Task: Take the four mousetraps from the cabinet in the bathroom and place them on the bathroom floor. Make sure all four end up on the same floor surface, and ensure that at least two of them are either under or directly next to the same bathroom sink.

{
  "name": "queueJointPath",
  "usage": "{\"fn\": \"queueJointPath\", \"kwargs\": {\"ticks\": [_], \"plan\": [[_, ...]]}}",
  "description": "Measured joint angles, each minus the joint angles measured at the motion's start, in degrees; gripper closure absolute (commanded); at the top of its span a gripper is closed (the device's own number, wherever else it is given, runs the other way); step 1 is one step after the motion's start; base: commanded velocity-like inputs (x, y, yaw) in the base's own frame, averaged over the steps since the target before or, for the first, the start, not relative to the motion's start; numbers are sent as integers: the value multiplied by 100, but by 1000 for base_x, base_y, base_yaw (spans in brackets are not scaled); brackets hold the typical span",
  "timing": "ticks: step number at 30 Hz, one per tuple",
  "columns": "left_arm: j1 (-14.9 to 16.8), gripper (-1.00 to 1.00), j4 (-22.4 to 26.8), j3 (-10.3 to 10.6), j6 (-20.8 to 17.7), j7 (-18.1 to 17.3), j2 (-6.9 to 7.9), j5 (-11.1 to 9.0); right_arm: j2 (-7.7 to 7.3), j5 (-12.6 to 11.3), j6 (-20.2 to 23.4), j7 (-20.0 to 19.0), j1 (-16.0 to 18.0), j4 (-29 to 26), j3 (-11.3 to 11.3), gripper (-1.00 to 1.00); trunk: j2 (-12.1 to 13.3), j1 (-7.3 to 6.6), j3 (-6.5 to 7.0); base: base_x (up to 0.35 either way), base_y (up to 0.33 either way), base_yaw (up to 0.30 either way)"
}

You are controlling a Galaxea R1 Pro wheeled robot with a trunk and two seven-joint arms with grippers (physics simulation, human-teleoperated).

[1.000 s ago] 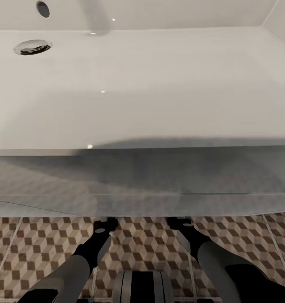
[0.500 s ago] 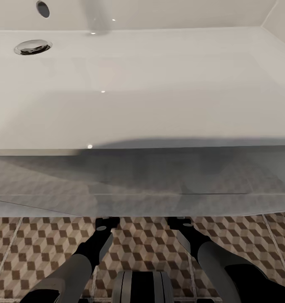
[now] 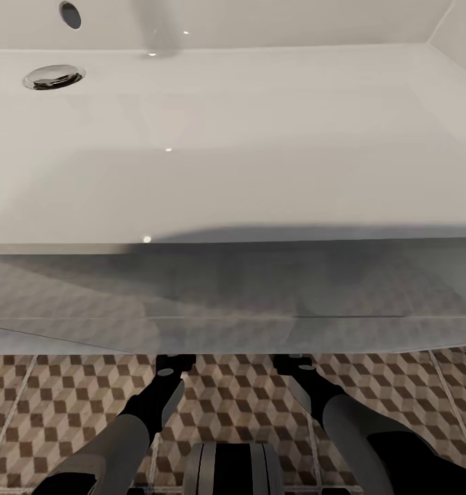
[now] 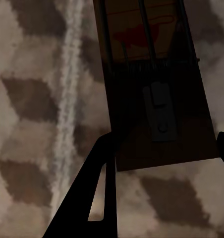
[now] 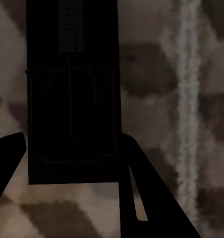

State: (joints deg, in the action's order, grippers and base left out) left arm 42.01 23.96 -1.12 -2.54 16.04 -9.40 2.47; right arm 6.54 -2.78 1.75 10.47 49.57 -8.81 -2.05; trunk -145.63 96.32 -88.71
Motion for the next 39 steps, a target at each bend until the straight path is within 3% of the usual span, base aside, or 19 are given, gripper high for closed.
{"fn": "queueJointPath", "kwargs": {"ticks": [32, 33, 39], "plan": [[1, 100, -87, -24, -86, 1, 60, 0, 49, 18, 145, -114, 1, 5, -44, 100, 0, 0, 0, 0, 0, 0], [1, 100, -87, -24, -84, 1, 59, 0, 49, 17, 164, -115, 1, 5, -42, -100, 0, 0, 0, 0, 0, 0], [1, 100, -87, -24, -79, -4, 56, 0, 48, 20, 203, -114, 1, 5, -40, -100, 0, 0, 0, 0, 0, 0]]}}
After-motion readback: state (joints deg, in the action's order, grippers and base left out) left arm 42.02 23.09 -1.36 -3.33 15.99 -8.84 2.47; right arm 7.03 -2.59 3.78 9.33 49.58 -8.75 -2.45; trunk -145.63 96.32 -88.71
